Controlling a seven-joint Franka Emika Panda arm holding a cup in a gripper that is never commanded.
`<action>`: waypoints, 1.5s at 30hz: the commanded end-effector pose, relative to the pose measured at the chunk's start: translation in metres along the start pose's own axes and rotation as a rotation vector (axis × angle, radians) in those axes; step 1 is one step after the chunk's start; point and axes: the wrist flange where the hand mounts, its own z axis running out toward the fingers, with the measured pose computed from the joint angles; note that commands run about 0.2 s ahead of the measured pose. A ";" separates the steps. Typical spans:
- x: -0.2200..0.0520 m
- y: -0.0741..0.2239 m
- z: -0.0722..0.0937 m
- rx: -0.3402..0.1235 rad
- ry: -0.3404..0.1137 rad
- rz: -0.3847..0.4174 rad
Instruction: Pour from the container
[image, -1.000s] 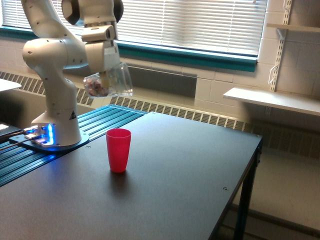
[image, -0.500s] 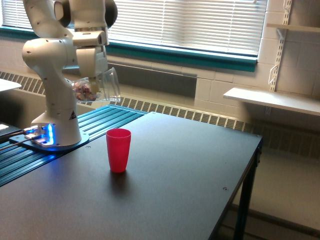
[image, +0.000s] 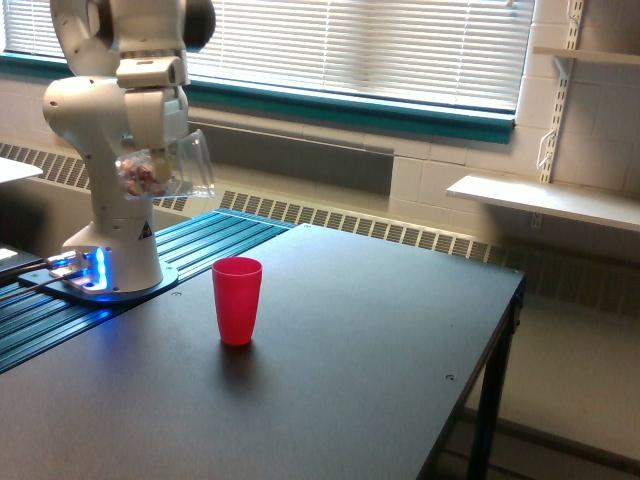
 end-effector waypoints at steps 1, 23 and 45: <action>-0.021 0.002 0.016 -0.015 -0.039 -0.095; -0.003 -0.031 0.027 -0.112 -0.067 -0.492; 0.006 -0.075 0.073 -0.116 -0.163 -0.611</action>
